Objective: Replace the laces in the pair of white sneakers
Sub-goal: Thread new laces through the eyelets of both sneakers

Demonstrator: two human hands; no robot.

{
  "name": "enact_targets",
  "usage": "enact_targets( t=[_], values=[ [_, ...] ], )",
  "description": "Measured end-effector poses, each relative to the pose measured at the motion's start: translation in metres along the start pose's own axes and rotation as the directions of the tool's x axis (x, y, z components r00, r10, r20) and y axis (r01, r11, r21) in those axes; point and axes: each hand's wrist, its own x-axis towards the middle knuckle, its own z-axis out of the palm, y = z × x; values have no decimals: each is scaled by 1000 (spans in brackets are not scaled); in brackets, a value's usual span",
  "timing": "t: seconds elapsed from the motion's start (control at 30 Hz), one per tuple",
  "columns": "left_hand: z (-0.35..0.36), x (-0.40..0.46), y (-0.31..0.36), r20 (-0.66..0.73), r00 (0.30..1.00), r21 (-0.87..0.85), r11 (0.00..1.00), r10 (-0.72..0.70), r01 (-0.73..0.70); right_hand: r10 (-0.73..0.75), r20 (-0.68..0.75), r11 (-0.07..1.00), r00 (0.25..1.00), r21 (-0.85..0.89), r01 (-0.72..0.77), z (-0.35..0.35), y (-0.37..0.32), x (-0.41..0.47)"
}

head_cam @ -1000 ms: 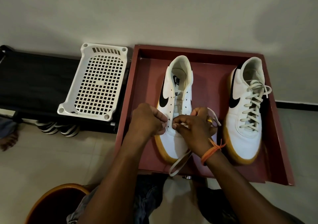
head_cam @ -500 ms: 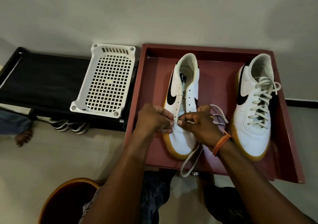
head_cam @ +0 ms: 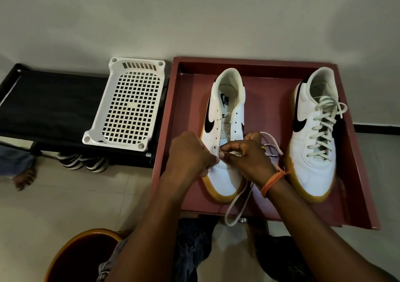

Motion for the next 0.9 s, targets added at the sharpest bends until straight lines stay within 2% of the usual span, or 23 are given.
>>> enact_targets(
  t=[0.1,0.33,0.6,0.8,0.9],
  values=[
    [2,1,1,-3,1000,0,1000,21,-21,20,11,999,1000,-34,-19,0,0,-2],
    [1,5,0,36,999,-85,996,-30,33,26,33,998,999,49,-28,2,-2,-2],
    [-4,19,-5,137,989,24,998,49,-52,17,44,1000,999,9,-17,3,4,0],
    [-3,20,-4,194,979,58,996,61,-74,-8,136,999,991,-37,13,-20,-16,-9],
    [-5,22,-6,183,981,36,997,62,-69,-48,58,990,997,-130,56,-23,-23,-13]
  ],
)
